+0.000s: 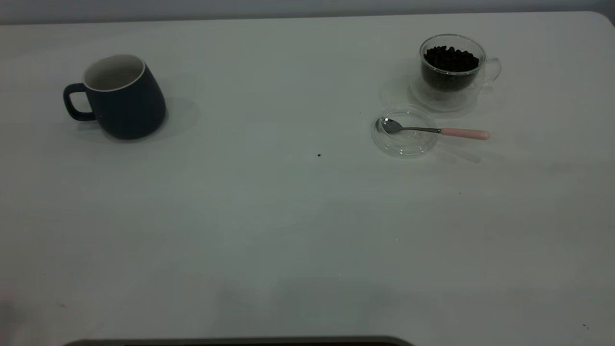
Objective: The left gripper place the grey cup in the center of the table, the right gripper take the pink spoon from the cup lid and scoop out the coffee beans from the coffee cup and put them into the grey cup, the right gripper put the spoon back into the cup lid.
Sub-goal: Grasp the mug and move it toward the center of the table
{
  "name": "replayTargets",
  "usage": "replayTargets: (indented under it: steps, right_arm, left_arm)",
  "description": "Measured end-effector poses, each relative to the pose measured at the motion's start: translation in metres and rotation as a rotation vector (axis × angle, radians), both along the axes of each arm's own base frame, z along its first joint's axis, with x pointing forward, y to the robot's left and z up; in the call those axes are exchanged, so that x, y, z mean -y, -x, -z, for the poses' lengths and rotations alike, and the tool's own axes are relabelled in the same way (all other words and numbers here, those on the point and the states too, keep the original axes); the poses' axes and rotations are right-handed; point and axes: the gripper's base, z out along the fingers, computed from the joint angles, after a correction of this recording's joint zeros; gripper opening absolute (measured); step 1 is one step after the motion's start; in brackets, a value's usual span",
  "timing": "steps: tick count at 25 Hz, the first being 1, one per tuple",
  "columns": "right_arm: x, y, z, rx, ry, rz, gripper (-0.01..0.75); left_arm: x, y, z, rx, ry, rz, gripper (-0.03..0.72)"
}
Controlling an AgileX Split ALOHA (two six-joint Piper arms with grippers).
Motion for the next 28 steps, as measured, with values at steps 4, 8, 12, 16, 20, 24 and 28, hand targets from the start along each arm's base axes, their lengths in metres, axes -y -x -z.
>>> replayTargets:
  steps: [4,8,12,16,20,24,28]
  right_arm:
    - [0.000,0.000,0.000,0.000,0.000,0.000,0.575]
    - [0.000,0.000,0.000,0.000,0.000,0.000,0.575]
    - [0.000,0.000,0.000,0.000,0.000,0.000,0.575]
    - [0.000,0.000,0.000,0.000,0.000,0.000,0.575]
    - [0.000,0.000,0.000,0.000,0.000,0.000,0.575]
    - [0.000,0.000,0.000,0.000,0.000,0.000,0.575]
    - [0.000,0.000,0.000,0.000,0.000,0.000,0.575]
  left_arm:
    - [-0.003,-0.065,0.006,-0.111,-0.098,0.031,0.569]
    - [-0.007,-0.127,0.024,-0.213,-0.226,0.114,0.569]
    - [-0.008,-0.184,0.057,-0.332,-0.324,0.227,0.569]
    - [-0.007,-0.234,0.103,-0.445,-0.381,0.367,0.569]
    - [-0.006,-0.273,0.150,-0.514,-0.413,0.480,0.569]
    - [-0.004,-0.297,0.185,-0.546,-0.450,0.600,0.569]
    - [-0.004,-0.305,0.218,-0.587,-0.488,0.746,0.569]
